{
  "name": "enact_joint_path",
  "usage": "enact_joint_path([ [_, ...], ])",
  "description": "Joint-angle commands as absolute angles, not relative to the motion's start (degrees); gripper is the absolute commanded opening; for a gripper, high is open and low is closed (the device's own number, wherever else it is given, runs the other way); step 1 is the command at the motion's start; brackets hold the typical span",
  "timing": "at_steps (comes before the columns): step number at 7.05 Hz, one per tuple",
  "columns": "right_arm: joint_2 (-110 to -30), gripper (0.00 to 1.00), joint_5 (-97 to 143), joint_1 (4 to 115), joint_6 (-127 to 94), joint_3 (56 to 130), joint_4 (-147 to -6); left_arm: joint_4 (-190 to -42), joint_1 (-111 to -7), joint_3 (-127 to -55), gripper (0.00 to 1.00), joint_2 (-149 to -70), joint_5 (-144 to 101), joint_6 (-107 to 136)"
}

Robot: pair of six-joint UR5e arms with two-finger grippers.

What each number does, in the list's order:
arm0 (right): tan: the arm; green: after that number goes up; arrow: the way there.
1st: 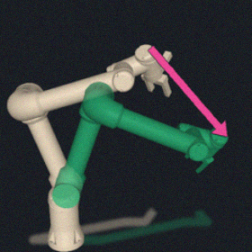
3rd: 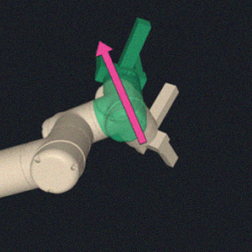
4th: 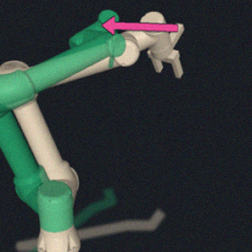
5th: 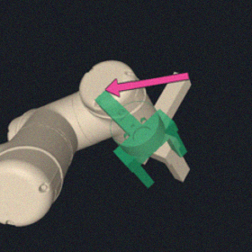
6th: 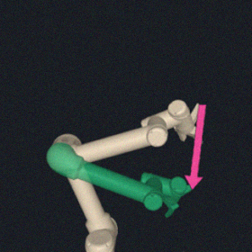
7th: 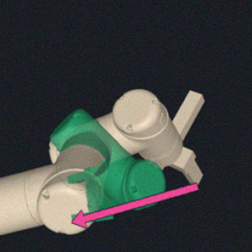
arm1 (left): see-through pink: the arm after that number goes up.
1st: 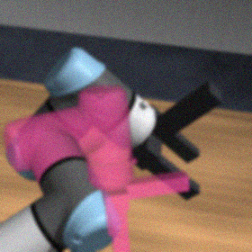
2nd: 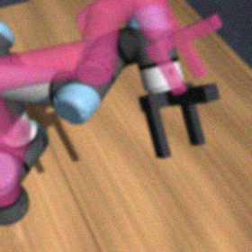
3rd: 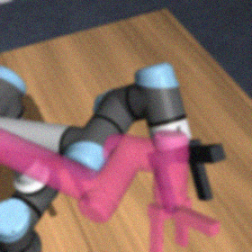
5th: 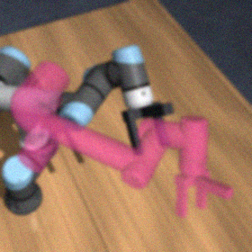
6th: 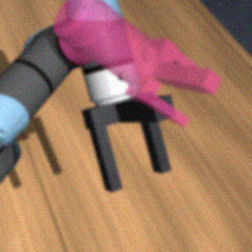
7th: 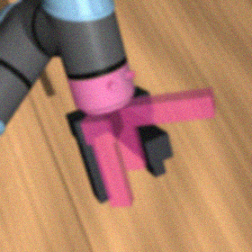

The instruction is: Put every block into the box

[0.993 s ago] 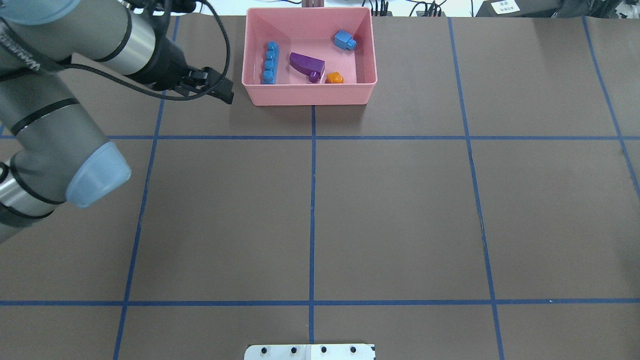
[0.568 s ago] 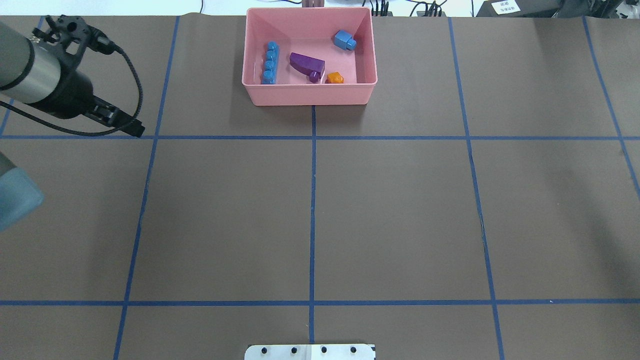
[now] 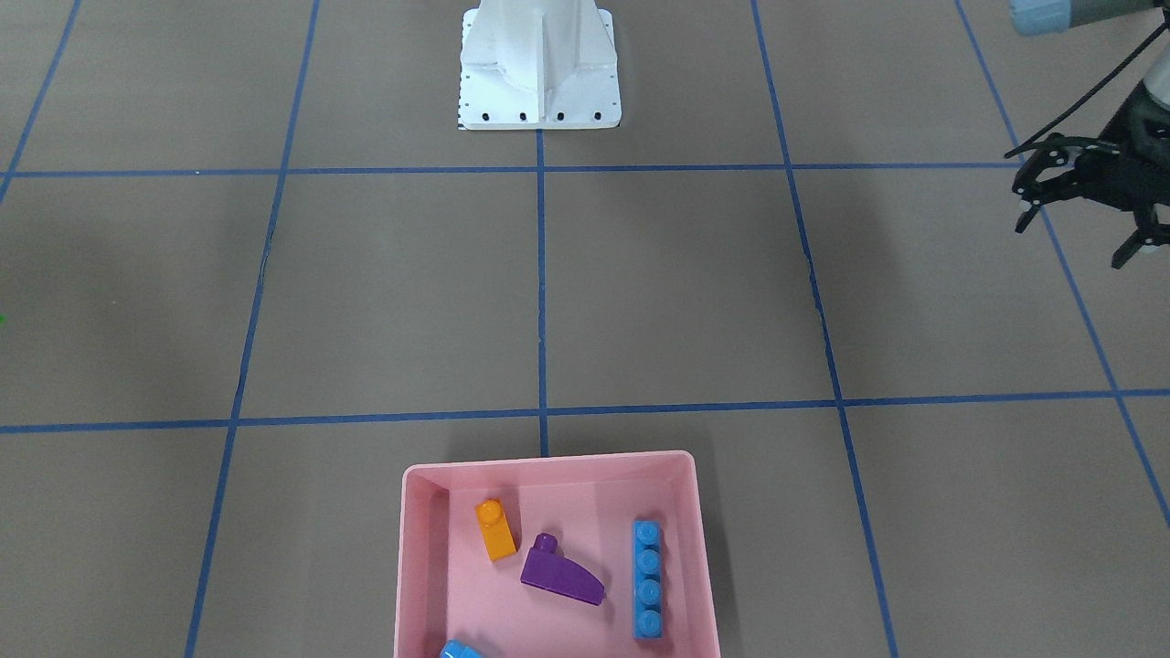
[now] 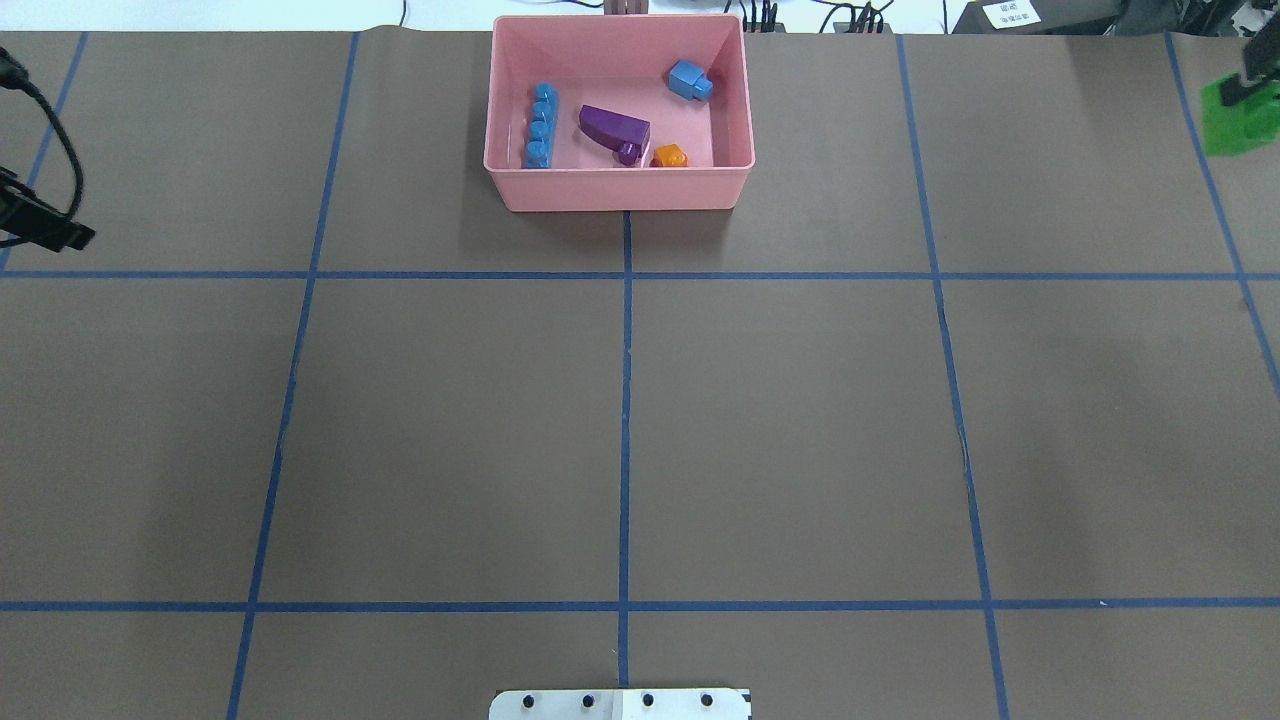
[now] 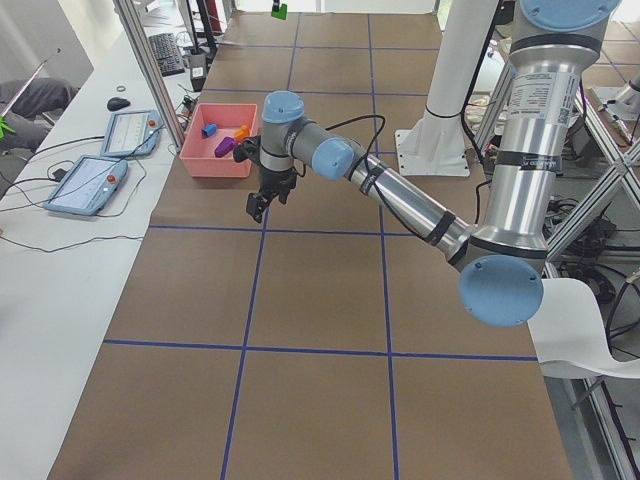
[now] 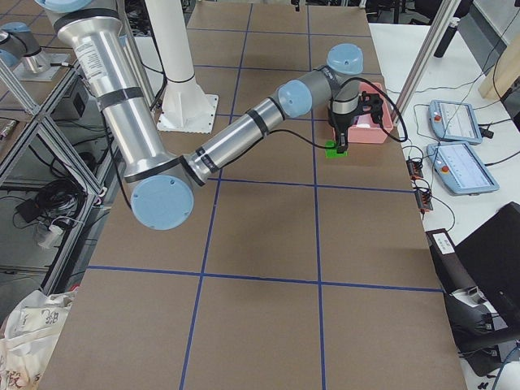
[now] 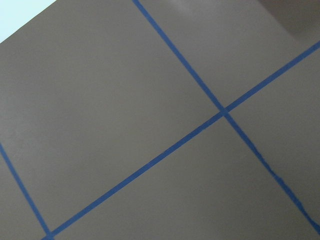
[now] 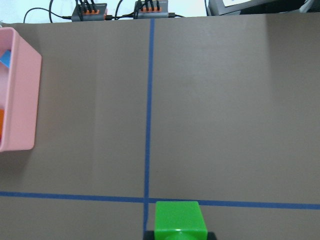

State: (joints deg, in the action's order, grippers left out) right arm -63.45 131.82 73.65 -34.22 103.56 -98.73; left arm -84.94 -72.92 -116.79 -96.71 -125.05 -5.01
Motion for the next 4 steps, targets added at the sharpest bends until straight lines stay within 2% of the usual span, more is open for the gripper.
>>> enact_joint_path([
  [1, -49.72, 0.00, 126.32, 64.90, -44.53, 92.96, -98.27, -78.14, -80.14, -116.72, 1.00, -93.89, -127.09, -16.04],
  [3, -36.72, 0.00, 121.41, 59.62, -51.30, 78.92, -97.91, -78.05, -83.14, -109.64, 1.00, -92.20, -127.26, -19.60],
  [4, -31.78, 0.00, 119.11, 57.68, -55.24, 70.40, -92.17, -78.66, -83.32, -108.90, 1.00, -92.20, -127.44, -19.60],
])
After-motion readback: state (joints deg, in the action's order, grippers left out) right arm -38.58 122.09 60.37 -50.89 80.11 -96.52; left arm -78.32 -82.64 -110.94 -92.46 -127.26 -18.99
